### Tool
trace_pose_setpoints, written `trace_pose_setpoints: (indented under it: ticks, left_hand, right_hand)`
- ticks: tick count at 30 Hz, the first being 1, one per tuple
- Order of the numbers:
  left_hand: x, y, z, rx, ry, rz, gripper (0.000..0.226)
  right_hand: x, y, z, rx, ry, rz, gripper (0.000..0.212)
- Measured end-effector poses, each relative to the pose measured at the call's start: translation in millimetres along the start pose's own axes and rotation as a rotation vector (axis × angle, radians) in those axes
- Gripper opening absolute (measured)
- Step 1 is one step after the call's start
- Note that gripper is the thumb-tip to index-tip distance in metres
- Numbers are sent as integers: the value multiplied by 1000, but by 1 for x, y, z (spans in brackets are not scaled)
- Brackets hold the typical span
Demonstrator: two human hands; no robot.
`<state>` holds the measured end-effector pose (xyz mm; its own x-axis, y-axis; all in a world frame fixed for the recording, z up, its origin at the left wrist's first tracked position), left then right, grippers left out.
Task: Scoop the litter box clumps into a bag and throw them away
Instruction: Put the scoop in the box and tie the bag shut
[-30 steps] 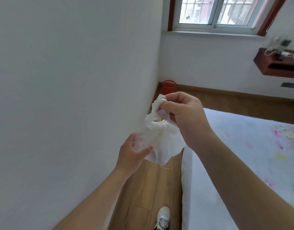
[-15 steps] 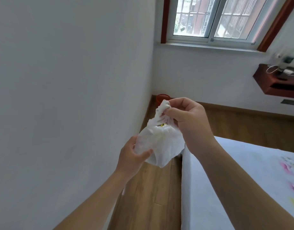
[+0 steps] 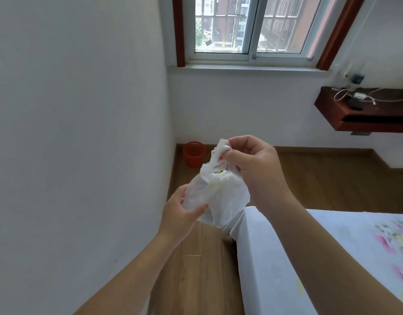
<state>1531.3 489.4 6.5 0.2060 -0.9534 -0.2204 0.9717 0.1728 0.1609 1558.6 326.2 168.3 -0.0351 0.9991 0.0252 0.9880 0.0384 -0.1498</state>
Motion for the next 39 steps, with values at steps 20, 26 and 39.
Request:
trace_pose_setpoints:
  ticks: [20, 26, 39]
  left_hand:
    - [36, 334, -38, -63, 44, 143, 38]
    - [36, 439, -77, -53, 34, 110, 46]
    - [59, 662, -122, -86, 114, 21, 41]
  right_hand:
    - [23, 369, -49, 0, -24, -198, 8]
    - [42, 470, -47, 13, -54, -160, 7]
    - [48, 689, -62, 61, -92, -37, 10]
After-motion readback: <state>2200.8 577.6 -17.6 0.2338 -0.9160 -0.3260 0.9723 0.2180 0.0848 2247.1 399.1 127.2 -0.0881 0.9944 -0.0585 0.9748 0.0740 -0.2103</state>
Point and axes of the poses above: each hand's wrist, its own y-axis towards the middle knuckle, its own x-axis out of the palm, z = x × y, the point moved 2 cm from there along y, towards the middle knuckle, and after that the axes turned 9 degrees about x, right-handed, at the moved point
